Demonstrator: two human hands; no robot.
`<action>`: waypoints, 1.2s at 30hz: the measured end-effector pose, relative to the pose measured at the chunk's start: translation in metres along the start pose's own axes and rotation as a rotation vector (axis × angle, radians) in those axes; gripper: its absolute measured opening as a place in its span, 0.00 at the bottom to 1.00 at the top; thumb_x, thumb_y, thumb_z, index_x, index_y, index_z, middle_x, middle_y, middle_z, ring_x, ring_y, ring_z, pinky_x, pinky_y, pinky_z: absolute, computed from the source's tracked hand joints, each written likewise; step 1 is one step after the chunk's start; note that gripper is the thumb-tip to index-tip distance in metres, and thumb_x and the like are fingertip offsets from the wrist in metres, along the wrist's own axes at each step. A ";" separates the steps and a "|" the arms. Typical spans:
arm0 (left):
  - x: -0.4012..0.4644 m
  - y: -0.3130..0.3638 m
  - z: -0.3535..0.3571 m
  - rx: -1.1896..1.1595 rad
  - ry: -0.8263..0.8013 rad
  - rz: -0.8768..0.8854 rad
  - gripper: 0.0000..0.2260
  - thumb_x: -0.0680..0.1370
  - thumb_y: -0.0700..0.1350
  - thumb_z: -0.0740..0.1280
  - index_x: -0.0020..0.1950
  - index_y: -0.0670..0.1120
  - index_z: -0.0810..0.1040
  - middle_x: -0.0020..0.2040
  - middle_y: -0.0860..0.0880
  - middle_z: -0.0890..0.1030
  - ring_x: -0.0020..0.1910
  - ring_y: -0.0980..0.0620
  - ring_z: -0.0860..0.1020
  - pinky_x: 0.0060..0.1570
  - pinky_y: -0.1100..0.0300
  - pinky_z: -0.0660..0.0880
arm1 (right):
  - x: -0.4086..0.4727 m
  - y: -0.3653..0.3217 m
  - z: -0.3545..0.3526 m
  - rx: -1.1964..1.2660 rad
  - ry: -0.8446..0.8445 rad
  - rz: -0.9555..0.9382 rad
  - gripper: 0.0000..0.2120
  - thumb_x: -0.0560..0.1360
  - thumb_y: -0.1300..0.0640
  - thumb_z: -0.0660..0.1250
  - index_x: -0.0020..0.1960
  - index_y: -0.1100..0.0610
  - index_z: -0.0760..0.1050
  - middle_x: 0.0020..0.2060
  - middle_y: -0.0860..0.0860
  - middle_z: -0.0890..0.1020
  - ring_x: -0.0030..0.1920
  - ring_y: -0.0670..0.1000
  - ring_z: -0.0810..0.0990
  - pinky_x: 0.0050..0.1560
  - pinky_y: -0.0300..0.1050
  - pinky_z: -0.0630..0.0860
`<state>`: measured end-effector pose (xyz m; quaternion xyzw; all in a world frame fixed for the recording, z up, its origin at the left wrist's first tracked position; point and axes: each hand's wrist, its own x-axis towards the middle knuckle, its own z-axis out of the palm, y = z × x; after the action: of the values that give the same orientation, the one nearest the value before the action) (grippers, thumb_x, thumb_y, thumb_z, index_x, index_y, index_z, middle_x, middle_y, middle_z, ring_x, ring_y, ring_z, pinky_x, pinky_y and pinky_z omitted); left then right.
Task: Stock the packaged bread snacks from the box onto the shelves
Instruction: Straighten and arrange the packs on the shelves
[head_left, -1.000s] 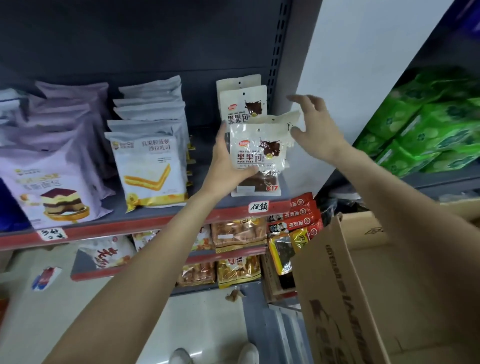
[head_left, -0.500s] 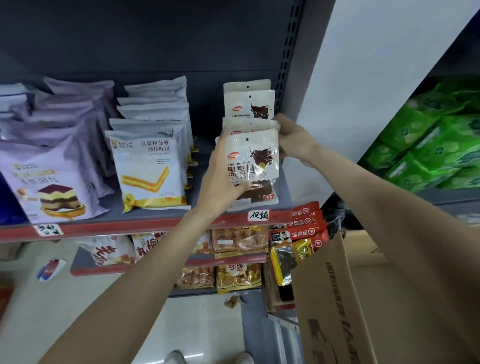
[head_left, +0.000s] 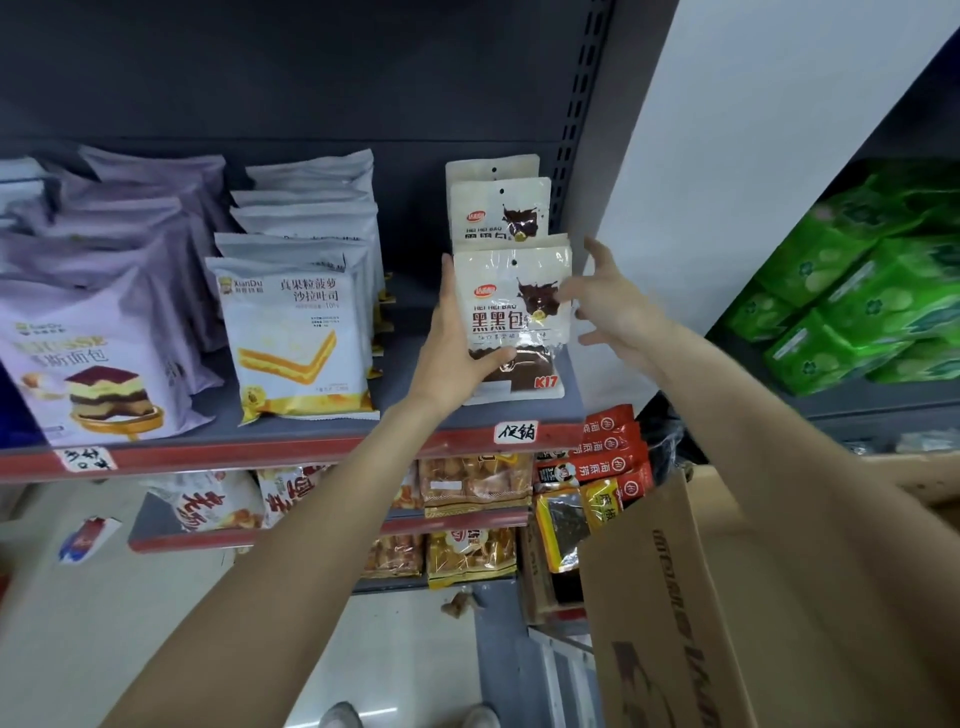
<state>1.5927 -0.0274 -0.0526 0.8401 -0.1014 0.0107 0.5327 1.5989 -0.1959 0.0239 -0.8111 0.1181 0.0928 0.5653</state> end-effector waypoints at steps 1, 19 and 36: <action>-0.003 0.000 0.001 -0.017 -0.004 -0.014 0.55 0.69 0.42 0.77 0.77 0.50 0.35 0.76 0.48 0.59 0.73 0.50 0.63 0.69 0.45 0.66 | -0.005 0.006 0.006 0.005 0.021 0.018 0.36 0.75 0.62 0.62 0.76 0.48 0.48 0.51 0.46 0.73 0.49 0.49 0.74 0.45 0.46 0.73; -0.027 -0.014 -0.006 0.108 -0.081 0.010 0.50 0.68 0.38 0.75 0.78 0.52 0.43 0.76 0.48 0.61 0.74 0.48 0.61 0.68 0.46 0.66 | -0.038 0.040 0.061 -0.047 0.582 -0.151 0.28 0.76 0.65 0.64 0.73 0.56 0.59 0.69 0.55 0.68 0.68 0.53 0.68 0.62 0.39 0.65; -0.013 -0.023 -0.010 0.150 0.000 -0.019 0.40 0.67 0.45 0.78 0.71 0.52 0.56 0.70 0.50 0.68 0.66 0.51 0.70 0.58 0.60 0.67 | 0.109 -0.067 0.036 -1.102 0.013 -0.526 0.17 0.76 0.64 0.59 0.56 0.50 0.80 0.71 0.50 0.68 0.71 0.54 0.64 0.72 0.52 0.61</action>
<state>1.5854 -0.0069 -0.0699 0.8787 -0.0922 0.0132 0.4681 1.7222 -0.1493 0.0406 -0.9868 -0.1479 -0.0072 0.0657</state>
